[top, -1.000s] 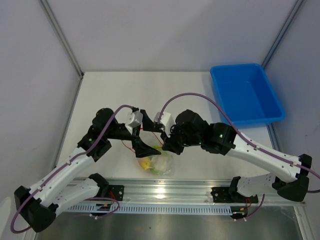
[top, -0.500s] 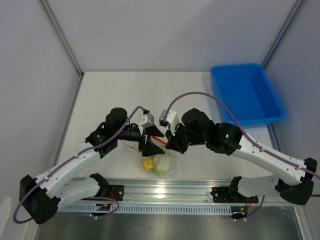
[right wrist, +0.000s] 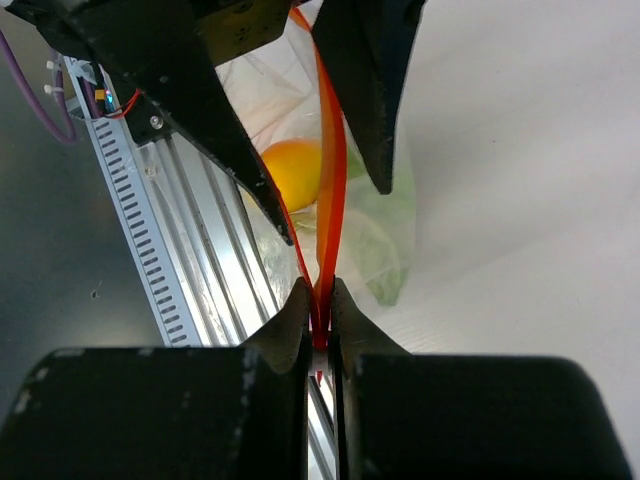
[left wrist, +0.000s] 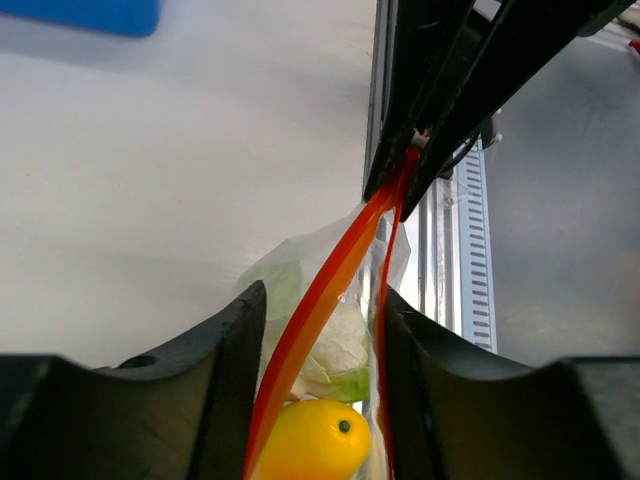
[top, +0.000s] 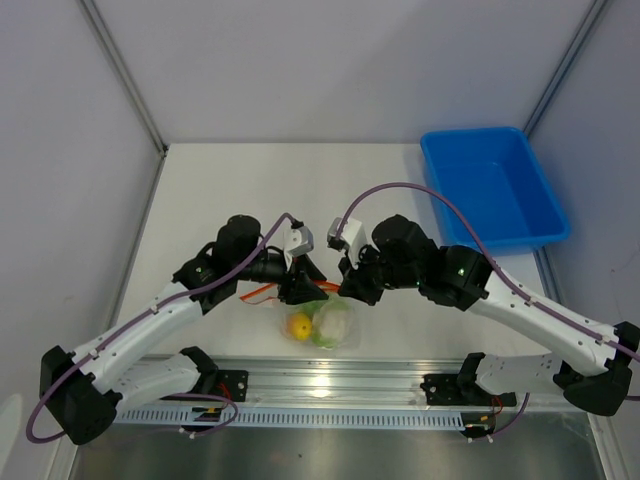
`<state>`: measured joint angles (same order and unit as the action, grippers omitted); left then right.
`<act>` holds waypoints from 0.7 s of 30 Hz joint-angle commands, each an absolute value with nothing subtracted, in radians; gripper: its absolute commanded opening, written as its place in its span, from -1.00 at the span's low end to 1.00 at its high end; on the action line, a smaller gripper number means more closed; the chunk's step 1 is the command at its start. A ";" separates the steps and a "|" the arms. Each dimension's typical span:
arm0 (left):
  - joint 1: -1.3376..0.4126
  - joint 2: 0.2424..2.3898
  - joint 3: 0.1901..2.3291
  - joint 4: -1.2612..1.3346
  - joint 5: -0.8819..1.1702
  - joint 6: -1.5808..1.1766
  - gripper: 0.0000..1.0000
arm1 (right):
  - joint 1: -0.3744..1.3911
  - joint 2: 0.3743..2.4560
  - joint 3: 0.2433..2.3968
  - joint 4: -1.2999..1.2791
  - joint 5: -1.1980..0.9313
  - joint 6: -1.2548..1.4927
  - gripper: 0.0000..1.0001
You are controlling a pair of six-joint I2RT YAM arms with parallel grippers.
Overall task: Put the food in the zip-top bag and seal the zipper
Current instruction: Zip the zipper food storage bag at the center of the board.
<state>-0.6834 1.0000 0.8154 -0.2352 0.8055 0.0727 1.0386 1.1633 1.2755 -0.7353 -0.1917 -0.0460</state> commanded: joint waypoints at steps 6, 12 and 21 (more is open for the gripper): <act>-0.689 1.046 0.914 -0.316 0.815 0.104 -0.70 | 1.028 1.143 1.273 -0.704 -0.184 -0.038 -1.00; -0.689 1.062 0.940 -0.344 0.827 0.089 -0.99 | 0.965 1.160 1.252 -0.675 -0.143 0.049 -0.59; -0.687 1.075 0.954 -0.373 0.802 0.071 -0.99 | 0.902 1.037 1.069 -0.569 -0.199 0.140 -0.01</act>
<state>-0.6853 1.0687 0.8951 -0.3649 0.8024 0.0788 0.9047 1.1080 1.0981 -0.6422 -0.1726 0.0986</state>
